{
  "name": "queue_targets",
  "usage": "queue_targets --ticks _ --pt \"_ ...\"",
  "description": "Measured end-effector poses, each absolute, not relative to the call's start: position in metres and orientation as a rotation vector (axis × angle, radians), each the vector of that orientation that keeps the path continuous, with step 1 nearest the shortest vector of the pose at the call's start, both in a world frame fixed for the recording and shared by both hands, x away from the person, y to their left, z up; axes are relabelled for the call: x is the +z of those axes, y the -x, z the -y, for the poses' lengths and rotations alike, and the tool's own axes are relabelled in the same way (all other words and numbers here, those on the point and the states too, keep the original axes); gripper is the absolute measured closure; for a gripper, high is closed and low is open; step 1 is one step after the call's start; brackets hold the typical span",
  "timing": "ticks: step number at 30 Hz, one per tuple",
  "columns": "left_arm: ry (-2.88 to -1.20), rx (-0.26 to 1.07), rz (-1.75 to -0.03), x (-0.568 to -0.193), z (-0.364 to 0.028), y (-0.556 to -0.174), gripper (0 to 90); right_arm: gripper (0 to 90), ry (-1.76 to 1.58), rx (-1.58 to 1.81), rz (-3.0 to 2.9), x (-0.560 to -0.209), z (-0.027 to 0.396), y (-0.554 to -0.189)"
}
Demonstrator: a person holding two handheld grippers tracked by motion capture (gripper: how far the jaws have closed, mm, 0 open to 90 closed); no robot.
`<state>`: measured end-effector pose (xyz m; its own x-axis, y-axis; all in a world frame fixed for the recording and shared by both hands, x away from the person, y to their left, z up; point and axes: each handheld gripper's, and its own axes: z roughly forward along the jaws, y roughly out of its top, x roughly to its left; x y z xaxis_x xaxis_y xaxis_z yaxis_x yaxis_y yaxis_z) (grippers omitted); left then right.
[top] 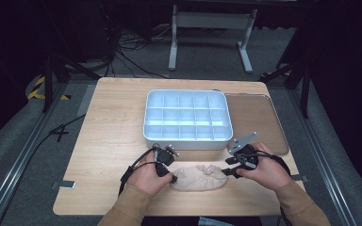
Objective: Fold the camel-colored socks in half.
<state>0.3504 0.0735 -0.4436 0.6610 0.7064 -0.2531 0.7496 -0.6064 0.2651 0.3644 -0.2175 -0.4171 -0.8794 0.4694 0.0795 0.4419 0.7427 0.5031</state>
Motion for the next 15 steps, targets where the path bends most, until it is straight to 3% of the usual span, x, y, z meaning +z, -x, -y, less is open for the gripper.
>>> queue_targets --ticks 9,15 --pt "-2.557 -0.145 -1.115 -0.4434 -0.0676 -0.3480 66.3 54.6 -0.722 0.802 -2.904 -0.4189 0.2133 -0.3627" --pt "-2.557 -0.147 -1.119 -0.4441 -0.0636 -0.3467 80.3 56.4 -0.720 0.811 -2.903 -0.4184 0.2112 -0.3604"
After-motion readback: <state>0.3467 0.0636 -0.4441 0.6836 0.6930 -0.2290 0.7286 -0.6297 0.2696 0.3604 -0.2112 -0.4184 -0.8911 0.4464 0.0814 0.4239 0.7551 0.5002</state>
